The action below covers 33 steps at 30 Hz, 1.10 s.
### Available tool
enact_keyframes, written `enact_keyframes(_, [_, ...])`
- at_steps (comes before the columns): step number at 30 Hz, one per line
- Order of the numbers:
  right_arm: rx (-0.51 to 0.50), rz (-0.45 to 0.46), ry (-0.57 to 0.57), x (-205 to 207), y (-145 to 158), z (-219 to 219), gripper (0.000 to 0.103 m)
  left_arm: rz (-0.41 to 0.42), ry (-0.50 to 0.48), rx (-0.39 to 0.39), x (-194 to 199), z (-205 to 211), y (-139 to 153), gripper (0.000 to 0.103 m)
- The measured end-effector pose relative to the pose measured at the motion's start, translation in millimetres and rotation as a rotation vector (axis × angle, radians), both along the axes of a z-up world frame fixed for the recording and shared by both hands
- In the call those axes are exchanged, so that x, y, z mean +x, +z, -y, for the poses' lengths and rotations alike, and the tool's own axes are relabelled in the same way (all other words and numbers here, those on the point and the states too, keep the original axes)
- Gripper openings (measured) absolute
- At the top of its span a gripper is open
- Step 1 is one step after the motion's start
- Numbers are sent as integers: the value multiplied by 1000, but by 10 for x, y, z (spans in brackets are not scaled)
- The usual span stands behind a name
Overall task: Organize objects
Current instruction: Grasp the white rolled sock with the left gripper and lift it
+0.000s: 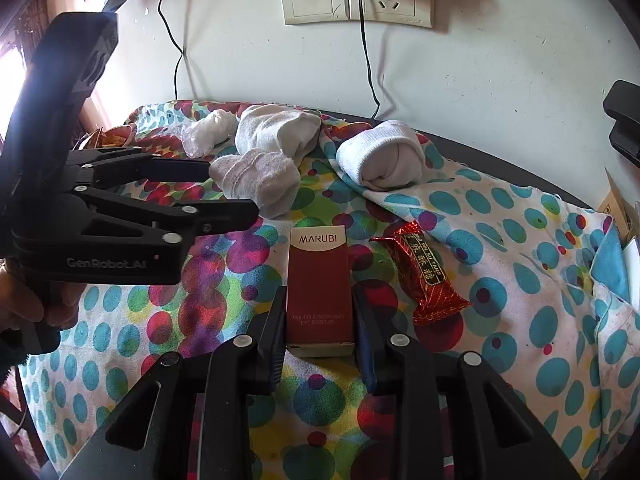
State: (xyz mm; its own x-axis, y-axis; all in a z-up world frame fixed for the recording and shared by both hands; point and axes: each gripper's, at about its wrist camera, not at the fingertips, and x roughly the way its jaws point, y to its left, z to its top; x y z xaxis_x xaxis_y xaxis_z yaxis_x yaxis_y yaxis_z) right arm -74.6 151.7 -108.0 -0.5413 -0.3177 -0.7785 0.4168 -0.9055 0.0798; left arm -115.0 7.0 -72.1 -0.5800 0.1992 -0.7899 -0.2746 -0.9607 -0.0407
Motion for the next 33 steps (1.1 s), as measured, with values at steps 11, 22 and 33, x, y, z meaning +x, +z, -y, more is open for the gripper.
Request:
enact_keyframes(11, [8, -4, -1, 30, -9, 11, 29, -45, 32, -40, -108, -83, -116, 63])
enact_keyframes(22, [35, -13, -1, 15, -20, 106, 29, -75, 19, -92, -31, -92, -66, 56])
enact_keyframes(33, [54, -21, -1, 28, -38, 107, 29, -67, 53, -87, 113, 15, -21, 56])
